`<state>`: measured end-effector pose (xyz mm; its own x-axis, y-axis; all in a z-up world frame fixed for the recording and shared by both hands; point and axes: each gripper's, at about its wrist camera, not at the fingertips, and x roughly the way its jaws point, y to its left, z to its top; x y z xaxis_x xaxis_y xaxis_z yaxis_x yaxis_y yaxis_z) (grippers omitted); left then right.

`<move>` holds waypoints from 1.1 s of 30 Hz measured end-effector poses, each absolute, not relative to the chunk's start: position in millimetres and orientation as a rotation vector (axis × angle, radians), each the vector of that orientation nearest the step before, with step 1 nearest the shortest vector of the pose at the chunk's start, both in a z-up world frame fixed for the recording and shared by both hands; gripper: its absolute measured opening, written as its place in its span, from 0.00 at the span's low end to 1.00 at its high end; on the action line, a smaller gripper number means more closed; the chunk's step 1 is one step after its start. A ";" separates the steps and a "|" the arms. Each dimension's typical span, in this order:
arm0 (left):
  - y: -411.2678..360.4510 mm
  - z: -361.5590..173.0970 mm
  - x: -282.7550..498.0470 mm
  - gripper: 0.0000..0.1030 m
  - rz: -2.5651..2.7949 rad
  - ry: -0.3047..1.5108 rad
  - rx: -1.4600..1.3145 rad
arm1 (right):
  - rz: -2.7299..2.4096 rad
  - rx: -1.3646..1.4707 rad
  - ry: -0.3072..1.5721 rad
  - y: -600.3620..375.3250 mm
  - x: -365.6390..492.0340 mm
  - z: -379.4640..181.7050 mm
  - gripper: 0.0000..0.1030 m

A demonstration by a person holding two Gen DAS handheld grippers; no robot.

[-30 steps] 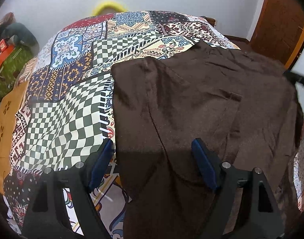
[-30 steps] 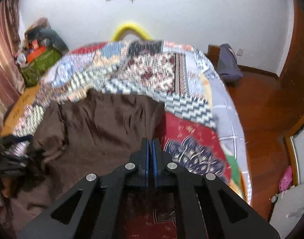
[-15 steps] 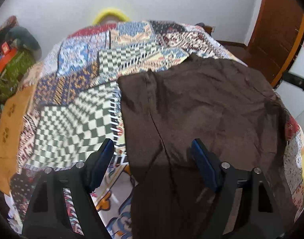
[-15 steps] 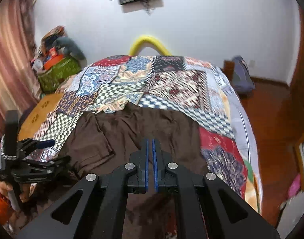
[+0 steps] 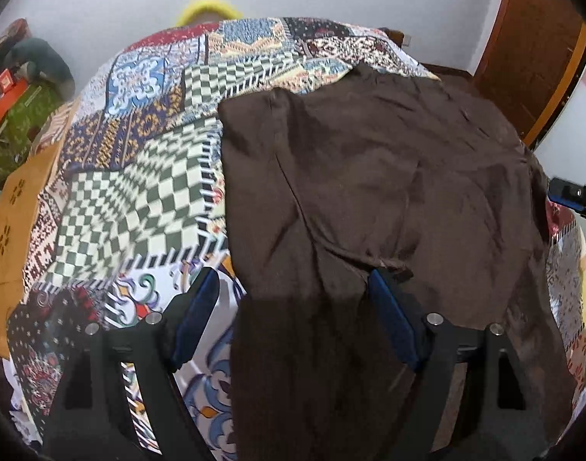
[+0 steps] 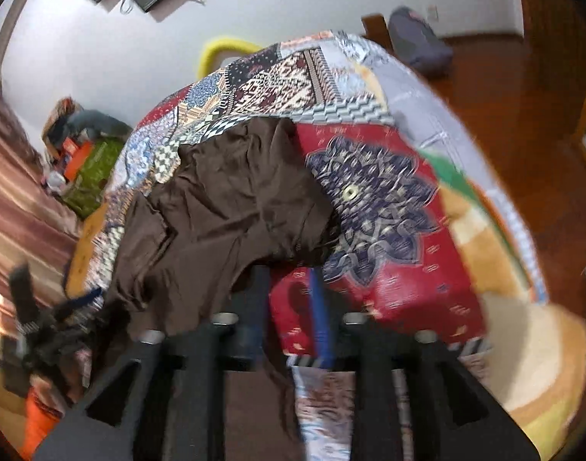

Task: Fold small clothes

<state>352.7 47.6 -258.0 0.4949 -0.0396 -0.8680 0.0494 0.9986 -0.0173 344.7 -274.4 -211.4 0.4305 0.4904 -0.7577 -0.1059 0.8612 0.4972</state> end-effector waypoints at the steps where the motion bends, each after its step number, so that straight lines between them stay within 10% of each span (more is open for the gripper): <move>1: 46.8 -259.5 352.6 0.78 -0.055 1.057 0.009 | 0.389 0.441 1.062 -273.2 346.4 -213.8 0.42; 10: 37.0 -266.1 353.2 0.78 -0.063 1.063 0.043 | 0.386 0.684 1.041 -277.2 374.6 -238.0 0.41; 21: 40.7 -270.0 354.6 0.78 -0.073 1.070 0.010 | 0.410 0.583 0.973 -271.5 412.8 -217.6 0.08; 33: 57.3 -238.7 351.0 0.78 -0.052 1.002 -0.024 | 0.588 0.061 0.840 -186.1 365.7 -167.1 0.05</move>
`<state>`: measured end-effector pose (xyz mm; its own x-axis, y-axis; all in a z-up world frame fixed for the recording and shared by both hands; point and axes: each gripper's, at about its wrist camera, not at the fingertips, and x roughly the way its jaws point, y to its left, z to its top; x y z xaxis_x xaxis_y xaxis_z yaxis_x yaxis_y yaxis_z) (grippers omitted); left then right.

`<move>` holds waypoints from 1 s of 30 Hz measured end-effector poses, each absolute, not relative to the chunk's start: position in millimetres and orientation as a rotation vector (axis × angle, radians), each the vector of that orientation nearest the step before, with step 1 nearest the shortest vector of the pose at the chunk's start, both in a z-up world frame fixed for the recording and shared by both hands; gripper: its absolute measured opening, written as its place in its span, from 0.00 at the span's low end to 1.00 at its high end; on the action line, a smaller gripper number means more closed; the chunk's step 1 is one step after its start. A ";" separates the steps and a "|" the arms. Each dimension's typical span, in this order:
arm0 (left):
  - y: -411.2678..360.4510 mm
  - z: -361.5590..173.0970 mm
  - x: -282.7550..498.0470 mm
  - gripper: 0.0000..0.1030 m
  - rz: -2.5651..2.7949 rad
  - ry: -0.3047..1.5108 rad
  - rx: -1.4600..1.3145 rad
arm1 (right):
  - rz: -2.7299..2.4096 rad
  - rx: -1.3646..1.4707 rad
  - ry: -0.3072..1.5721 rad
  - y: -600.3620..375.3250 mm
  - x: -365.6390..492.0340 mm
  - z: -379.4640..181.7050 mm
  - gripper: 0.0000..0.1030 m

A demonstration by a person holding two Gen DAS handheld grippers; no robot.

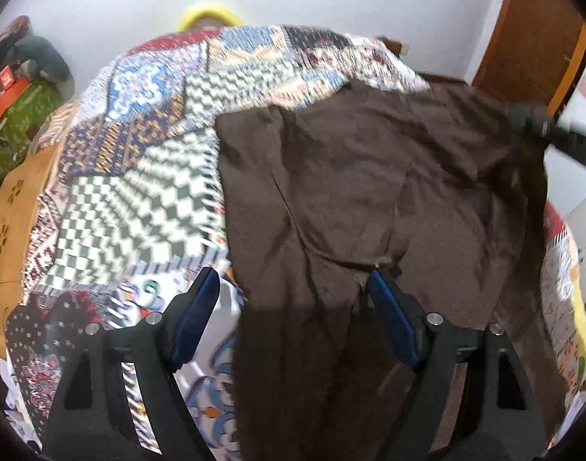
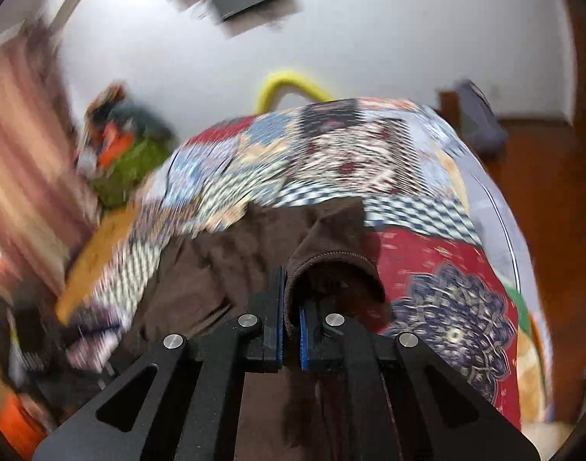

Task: Fold small clothes

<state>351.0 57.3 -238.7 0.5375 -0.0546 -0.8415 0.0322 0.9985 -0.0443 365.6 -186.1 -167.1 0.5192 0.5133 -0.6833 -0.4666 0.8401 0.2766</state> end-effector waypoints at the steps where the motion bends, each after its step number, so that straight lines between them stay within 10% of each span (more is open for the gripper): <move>1: 60.9 -232.7 350.7 0.78 -0.043 0.988 -0.028 | 0.624 0.010 0.852 -172.6 360.5 -170.6 0.05; 30: -54.1 -219.4 399.5 0.74 -0.218 0.977 0.123 | 0.531 -0.047 0.962 -200.4 332.9 -210.9 0.21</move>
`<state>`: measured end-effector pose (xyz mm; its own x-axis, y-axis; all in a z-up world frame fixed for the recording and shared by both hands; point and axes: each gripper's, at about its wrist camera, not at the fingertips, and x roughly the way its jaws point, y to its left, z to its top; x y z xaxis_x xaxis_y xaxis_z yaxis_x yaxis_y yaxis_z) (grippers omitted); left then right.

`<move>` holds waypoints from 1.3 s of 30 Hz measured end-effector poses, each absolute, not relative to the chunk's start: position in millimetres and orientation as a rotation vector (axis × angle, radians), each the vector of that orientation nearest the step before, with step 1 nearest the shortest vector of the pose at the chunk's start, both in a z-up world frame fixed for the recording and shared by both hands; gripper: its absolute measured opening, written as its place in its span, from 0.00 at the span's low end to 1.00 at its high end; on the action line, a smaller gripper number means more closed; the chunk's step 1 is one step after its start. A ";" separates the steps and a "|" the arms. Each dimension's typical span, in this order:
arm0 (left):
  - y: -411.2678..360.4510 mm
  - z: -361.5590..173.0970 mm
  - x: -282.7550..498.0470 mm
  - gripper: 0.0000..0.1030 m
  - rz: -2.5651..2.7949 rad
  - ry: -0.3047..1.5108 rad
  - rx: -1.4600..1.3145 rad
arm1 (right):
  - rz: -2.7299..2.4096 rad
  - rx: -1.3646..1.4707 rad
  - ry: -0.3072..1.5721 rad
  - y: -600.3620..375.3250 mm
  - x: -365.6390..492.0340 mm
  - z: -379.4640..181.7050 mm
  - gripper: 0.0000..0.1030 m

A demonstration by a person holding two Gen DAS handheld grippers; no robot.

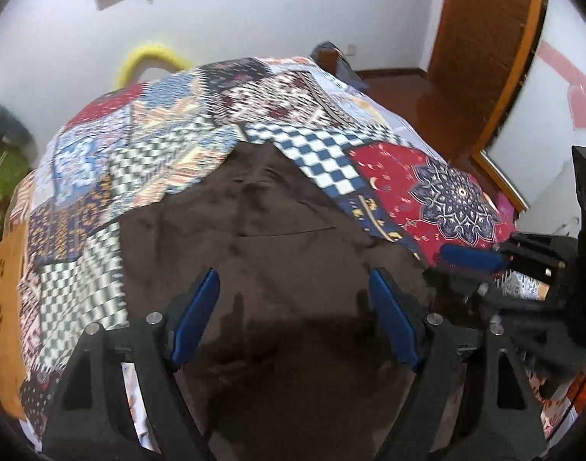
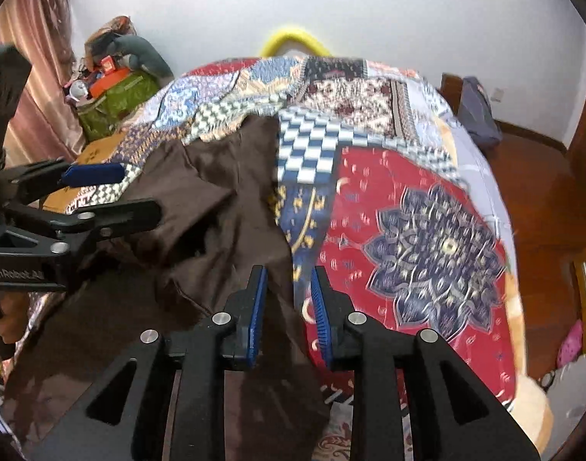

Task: Fold small clothes

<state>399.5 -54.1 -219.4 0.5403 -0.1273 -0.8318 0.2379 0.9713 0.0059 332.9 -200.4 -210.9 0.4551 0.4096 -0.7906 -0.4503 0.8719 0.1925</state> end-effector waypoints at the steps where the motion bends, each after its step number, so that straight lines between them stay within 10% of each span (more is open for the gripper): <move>1: -58.2 -225.5 403.9 0.63 -0.211 0.988 0.134 | 0.535 -0.049 0.967 -199.6 331.8 -214.2 0.21; 7: -60.9 -252.9 423.4 0.04 -0.182 1.056 0.136 | 0.555 -0.063 0.953 -195.3 327.2 -220.1 0.21; 22: 0.6 -230.6 412.9 0.07 -0.074 0.988 0.159 | 0.561 -0.094 0.897 -178.6 328.7 -199.8 0.21; 27: 23.6 -236.7 401.7 0.21 -0.056 1.011 0.111 | 0.573 -0.113 0.875 -166.1 329.4 -192.1 0.21; 32: 42.7 -229.8 392.3 0.57 -0.055 0.991 0.072 | 0.588 -0.106 0.879 -151.5 338.0 -193.5 0.34; 39: 48.6 -253.4 392.7 0.61 -0.049 1.048 0.099 | 0.593 -0.105 0.959 -138.5 344.6 -218.4 0.39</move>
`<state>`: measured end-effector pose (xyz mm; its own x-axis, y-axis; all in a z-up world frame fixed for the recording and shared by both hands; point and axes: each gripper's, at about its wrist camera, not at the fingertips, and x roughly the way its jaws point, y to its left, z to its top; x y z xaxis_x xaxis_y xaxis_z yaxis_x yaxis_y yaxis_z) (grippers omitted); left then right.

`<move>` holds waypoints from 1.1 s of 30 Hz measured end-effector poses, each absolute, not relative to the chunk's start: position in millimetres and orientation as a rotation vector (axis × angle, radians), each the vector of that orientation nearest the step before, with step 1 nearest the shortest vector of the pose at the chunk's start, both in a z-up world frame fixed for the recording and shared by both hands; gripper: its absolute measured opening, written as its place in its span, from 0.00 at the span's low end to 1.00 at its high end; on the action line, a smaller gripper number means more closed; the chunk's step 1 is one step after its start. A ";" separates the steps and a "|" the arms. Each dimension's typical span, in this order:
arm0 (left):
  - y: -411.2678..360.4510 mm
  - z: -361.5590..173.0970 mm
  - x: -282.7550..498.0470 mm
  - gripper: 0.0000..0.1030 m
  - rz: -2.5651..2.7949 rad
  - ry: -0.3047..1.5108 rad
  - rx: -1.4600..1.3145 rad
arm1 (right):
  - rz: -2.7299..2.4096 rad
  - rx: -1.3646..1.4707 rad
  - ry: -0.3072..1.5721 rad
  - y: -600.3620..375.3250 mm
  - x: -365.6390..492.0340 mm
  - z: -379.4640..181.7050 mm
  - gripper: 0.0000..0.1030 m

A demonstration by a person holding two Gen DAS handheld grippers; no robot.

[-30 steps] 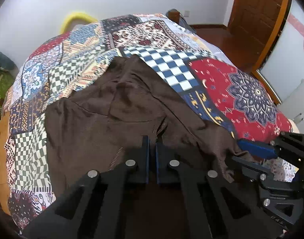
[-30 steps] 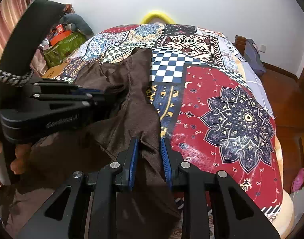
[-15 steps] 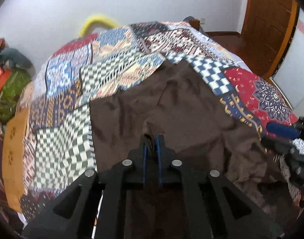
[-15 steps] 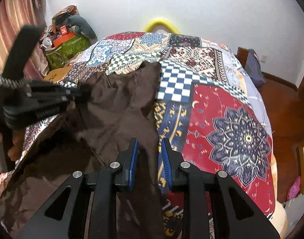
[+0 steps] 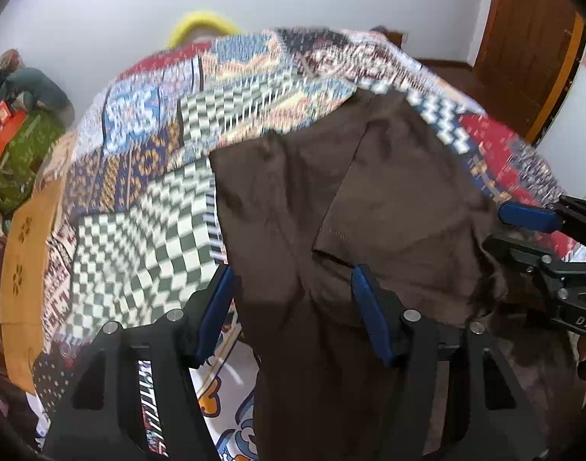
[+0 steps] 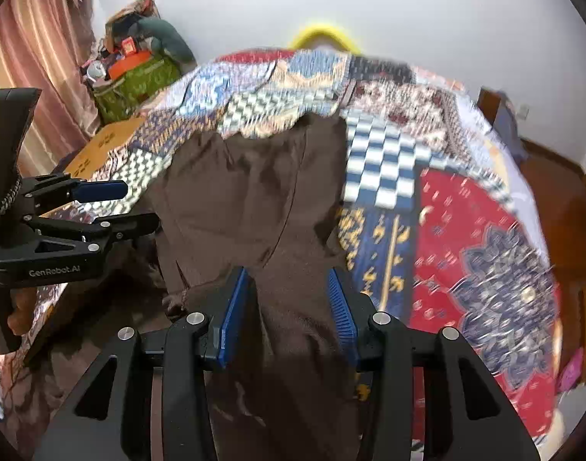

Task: Fold small clothes

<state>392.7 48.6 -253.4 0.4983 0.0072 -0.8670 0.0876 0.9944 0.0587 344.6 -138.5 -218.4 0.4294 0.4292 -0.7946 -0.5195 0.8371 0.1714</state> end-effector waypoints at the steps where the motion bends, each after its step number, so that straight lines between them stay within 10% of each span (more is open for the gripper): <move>1: 51.2 -259.4 394.1 0.61 -0.054 1.071 0.083 | 0.593 -0.109 0.956 -138.5 343.6 -218.0 0.39; 33: 118.1 -260.2 288.4 0.64 0.132 1.114 -0.045 | 0.455 -0.121 1.074 -205.7 277.8 -235.7 0.48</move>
<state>288.4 118.1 -260.2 0.4339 0.0834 -0.8971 -0.1281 0.9913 0.0302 277.8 -205.7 -235.7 0.3938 0.2996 -0.8690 -0.4158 0.9012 0.1223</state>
